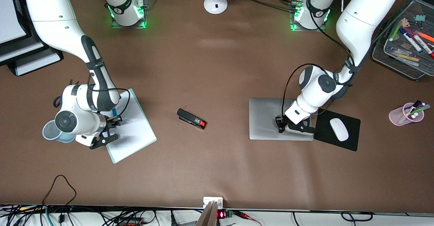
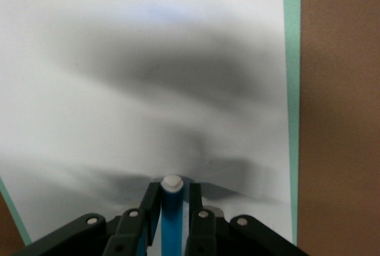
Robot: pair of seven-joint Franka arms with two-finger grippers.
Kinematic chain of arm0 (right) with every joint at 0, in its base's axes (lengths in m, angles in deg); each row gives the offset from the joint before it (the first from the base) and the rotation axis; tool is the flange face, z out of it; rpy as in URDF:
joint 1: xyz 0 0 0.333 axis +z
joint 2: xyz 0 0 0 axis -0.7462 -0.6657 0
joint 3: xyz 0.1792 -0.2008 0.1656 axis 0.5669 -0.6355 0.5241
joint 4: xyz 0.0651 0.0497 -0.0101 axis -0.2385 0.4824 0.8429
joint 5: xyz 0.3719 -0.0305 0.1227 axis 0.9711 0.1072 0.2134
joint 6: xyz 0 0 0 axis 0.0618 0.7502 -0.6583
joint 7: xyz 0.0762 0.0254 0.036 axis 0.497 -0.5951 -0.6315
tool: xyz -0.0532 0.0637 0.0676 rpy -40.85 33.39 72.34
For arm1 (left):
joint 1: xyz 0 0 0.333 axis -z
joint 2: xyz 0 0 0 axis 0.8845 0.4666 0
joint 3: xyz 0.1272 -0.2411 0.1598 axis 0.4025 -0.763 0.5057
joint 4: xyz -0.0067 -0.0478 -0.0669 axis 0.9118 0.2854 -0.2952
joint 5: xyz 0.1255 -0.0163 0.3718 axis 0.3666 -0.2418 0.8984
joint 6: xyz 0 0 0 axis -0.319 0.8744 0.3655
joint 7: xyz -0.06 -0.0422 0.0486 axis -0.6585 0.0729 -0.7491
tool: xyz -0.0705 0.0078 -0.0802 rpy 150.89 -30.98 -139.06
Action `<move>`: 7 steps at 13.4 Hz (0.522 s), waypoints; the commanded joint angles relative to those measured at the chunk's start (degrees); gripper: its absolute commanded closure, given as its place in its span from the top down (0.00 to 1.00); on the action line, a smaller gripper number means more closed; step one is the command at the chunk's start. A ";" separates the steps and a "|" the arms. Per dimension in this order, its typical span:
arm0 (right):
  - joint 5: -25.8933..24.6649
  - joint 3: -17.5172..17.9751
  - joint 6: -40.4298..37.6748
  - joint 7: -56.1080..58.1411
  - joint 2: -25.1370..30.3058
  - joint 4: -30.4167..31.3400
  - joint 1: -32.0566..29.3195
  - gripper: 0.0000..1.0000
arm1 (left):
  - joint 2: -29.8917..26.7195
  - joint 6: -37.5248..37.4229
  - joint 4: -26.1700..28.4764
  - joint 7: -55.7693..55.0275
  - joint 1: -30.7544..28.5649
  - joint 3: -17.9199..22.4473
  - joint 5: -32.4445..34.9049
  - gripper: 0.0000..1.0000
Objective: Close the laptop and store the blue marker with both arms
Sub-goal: 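Grasp the blue marker with the right gripper while the left gripper pushes the lid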
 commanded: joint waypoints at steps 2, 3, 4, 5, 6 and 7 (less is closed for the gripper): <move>-0.65 0.22 -0.50 -0.30 0.54 0.50 -0.22 0.23 | 1.69 0.76 -1.50 0.40 -0.32 0.11 2.11 0.00; -0.65 0.31 -0.50 -0.31 0.54 0.50 -0.22 0.21 | 1.43 0.76 -1.41 0.31 -0.50 0.11 2.37 0.00; -0.65 0.31 -0.50 -0.31 0.45 0.59 -0.13 0.20 | 0.65 0.58 -1.41 0.57 -0.58 0.11 2.37 0.00; -0.65 0.31 -0.50 -0.31 0.37 0.59 -0.21 0.19 | -1.02 -0.72 -1.32 1.71 -0.85 0.37 2.37 0.00; -0.65 0.31 -0.50 -0.31 0.28 0.59 -0.22 0.18 | -2.77 -3.61 -1.41 2.68 -1.20 0.38 2.46 0.00; -0.65 0.22 -0.50 -0.31 0.28 0.59 -0.13 0.17 | -4.79 -7.12 -1.41 3.73 -1.46 0.20 2.37 0.00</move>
